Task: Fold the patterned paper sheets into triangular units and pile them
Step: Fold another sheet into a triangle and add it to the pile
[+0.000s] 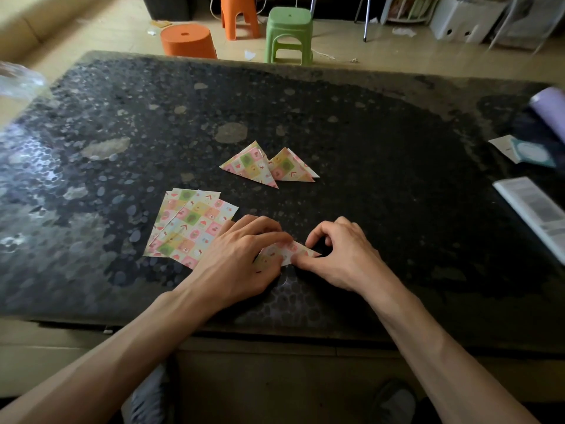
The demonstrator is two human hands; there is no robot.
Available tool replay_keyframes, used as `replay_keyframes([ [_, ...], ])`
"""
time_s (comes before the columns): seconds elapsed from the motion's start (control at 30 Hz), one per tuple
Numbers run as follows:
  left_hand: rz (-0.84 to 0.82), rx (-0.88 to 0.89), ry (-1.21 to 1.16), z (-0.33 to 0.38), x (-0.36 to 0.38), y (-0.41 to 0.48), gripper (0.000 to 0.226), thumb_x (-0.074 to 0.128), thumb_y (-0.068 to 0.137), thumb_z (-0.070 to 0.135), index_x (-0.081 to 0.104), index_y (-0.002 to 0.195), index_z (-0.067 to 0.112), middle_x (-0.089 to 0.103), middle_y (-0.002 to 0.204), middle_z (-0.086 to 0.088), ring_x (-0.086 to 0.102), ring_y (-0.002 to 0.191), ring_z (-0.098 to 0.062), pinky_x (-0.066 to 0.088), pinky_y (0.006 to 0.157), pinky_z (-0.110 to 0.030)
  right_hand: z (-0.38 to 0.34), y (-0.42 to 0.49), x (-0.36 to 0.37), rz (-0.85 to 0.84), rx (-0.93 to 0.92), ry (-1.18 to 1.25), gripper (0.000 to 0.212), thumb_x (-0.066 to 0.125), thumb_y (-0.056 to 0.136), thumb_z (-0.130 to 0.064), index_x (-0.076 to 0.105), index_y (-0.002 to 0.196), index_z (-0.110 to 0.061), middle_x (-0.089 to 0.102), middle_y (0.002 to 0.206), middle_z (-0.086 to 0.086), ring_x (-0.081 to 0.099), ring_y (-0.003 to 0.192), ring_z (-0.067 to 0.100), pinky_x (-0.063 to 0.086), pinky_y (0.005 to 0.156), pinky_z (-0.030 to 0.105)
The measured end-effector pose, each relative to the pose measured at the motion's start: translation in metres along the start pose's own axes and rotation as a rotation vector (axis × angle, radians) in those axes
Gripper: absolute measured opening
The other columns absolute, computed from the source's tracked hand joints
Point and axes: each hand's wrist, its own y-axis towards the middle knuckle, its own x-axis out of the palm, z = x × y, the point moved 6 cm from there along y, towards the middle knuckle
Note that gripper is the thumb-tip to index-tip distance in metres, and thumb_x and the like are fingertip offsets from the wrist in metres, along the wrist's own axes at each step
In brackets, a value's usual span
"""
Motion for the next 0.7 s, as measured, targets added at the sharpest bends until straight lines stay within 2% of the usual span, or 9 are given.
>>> replay_keyframes([
  [0.2, -0.003, 0.008, 0.010, 0.0002, -0.0003, -0.0006, 0.040, 0.064, 0.090, 0.041, 0.067, 0.130, 0.036, 0.057, 0.133, 0.017, 0.051, 0.127, -0.008, 0.047, 0.099, -0.039, -0.0018, -0.0027, 0.0014, -0.007, 0.009, -0.005, 0.048, 0.075, 0.074, -0.074, 0.060, 0.101, -0.038, 0.046, 0.115, -0.010, 0.044, 0.116, 0.011, 0.047, 0.084, 0.033],
  [0.33, -0.002, 0.012, -0.001, 0.0009, -0.0012, -0.0005, 0.040, 0.063, 0.091, 0.041, 0.067, 0.129, 0.035, 0.057, 0.133, 0.017, 0.051, 0.127, -0.008, 0.048, 0.099, -0.039, -0.0047, -0.0017, 0.0011, -0.015, 0.052, -0.015, 0.049, 0.079, 0.072, -0.071, 0.060, 0.103, -0.038, 0.046, 0.120, -0.008, 0.044, 0.120, 0.013, 0.045, 0.083, 0.033],
  [0.43, -0.005, 0.013, 0.007, 0.0003, -0.0017, -0.0011, 0.040, 0.061, 0.091, 0.044, 0.067, 0.129, 0.036, 0.057, 0.133, 0.017, 0.050, 0.127, -0.007, 0.046, 0.099, -0.038, -0.0052, -0.0003, 0.0003, -0.032, 0.050, -0.004, 0.051, 0.079, 0.073, -0.070, 0.060, 0.106, -0.037, 0.045, 0.122, -0.007, 0.043, 0.122, 0.013, 0.046, 0.088, 0.034],
  [0.53, -0.013, 0.012, 0.009, 0.0002, -0.0015, -0.0018, 0.041, 0.055, 0.091, 0.047, 0.067, 0.130, 0.038, 0.056, 0.134, 0.018, 0.049, 0.129, -0.007, 0.044, 0.099, -0.037, -0.0043, -0.0021, 0.0025, -0.043, 0.043, 0.031, 0.058, 0.075, 0.068, -0.079, 0.061, 0.105, -0.038, 0.045, 0.122, -0.008, 0.041, 0.122, 0.012, 0.047, 0.095, 0.035],
  [0.7, -0.025, 0.002, -0.028, -0.0015, -0.0013, -0.0012, 0.041, 0.058, 0.091, 0.047, 0.067, 0.130, 0.038, 0.055, 0.133, 0.020, 0.048, 0.129, -0.005, 0.045, 0.102, -0.039, -0.0081, -0.0043, 0.0038, 0.002, 0.043, -0.014, 0.058, 0.072, 0.069, -0.081, 0.060, 0.106, -0.037, 0.046, 0.124, -0.006, 0.042, 0.123, 0.015, 0.047, 0.096, 0.036],
])
